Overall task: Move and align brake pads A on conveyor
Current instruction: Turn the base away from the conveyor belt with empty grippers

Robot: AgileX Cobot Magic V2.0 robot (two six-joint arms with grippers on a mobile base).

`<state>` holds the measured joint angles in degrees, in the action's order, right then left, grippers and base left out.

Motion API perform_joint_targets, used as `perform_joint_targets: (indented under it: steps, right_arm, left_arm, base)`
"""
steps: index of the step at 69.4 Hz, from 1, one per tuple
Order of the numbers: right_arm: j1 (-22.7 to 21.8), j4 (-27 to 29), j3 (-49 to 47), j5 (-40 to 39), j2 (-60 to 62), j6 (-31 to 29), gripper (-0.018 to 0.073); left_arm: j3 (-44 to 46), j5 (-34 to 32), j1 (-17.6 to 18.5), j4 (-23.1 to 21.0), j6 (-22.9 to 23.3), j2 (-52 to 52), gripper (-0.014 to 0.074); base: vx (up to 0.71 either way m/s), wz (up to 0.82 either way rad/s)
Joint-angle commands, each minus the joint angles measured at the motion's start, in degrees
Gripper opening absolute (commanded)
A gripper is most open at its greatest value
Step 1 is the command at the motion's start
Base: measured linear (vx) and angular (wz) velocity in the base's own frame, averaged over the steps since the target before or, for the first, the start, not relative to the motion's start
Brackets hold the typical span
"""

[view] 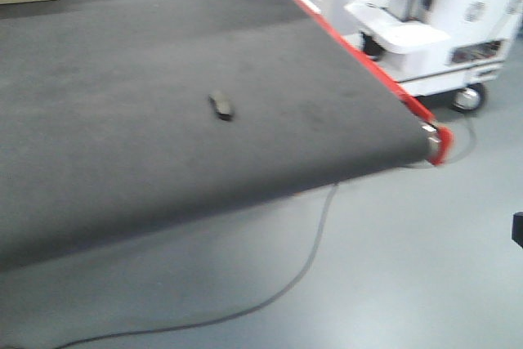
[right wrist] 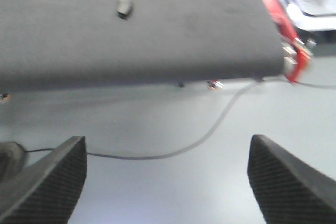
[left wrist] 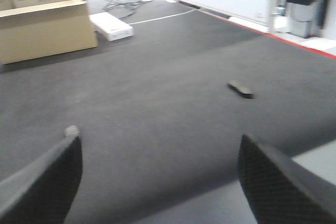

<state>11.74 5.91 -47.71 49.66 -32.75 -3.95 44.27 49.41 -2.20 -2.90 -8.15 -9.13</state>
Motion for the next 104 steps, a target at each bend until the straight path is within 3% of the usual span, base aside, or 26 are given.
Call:
perform_joint_targets:
  steps: [1,104]
  right_arm:
    - [-0.2,-0.1,-1.2,-3.9,-0.2,-0.4,0.0592]
    - [-0.2,-0.2,-1.2,-3.9,-0.2,-0.4,0.0592]
  left_arm:
    - [1.0,-4.2,-0.2,-0.2,0.0,-1.0,0.0565]
    - [1.0,-4.2,-0.2,-0.2,0.0,-1.0,0.0565]
  base:
    - [-0.36,-0.45]
    - [-0.31,-0.62]
